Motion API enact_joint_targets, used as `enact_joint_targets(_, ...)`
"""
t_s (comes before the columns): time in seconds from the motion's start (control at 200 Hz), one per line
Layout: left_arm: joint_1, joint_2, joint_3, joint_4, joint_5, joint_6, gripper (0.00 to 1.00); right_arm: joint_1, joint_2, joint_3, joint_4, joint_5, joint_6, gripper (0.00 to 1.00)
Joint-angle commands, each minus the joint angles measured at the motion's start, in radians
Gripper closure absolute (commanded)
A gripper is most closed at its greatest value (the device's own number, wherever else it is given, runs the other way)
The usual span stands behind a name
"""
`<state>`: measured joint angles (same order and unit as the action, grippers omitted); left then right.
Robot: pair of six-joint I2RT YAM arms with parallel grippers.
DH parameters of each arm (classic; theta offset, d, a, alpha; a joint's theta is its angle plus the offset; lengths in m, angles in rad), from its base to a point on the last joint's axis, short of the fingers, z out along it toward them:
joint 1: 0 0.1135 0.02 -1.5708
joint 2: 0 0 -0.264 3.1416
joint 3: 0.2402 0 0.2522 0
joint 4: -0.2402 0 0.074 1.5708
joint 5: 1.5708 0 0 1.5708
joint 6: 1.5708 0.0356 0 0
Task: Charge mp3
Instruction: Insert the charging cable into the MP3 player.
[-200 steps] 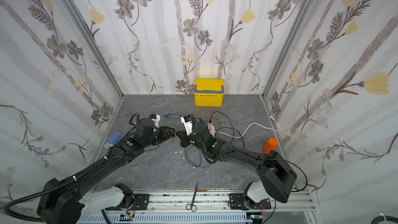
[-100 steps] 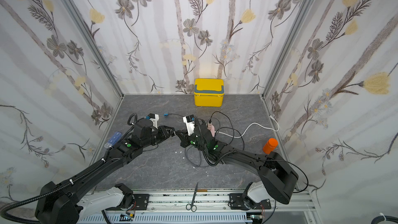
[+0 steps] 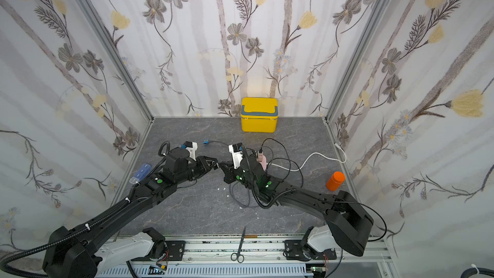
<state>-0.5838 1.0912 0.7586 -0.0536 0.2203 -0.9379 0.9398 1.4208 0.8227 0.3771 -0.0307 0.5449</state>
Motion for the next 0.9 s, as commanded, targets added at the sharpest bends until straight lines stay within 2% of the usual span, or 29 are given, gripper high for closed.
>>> enact_joint_targets(0.0, -0.015, -0.025, 0.018, 0.401, 0.25, -0.034, 0.82, 0.001, 0.021, -0.011, -0.174, -0.036, -0.067, 1.0)
enact_joint_targets(0.26, -0.017, -0.023, 0.013, 0.42, 0.277, -0.047, 0.82, 0.001, 0.018, -0.019, -0.16, -0.012, -0.085, 1.0)
enact_joint_targets(0.46, -0.022, -0.025, 0.015, 0.447, 0.31, -0.014, 0.83, -0.001, 0.033, -0.013, -0.131, -0.084, -0.085, 1.0)
enact_joint_targets(0.639, -0.033, -0.025, 0.024, 0.461, 0.33, 0.039, 0.83, -0.001, 0.038, -0.001, -0.141, -0.101, -0.031, 1.0)
enact_joint_targets(0.894, -0.044, -0.025, 0.017, 0.503, 0.322, 0.039, 0.83, -0.002, 0.04, -0.013, -0.101, -0.055, 0.074, 1.0)
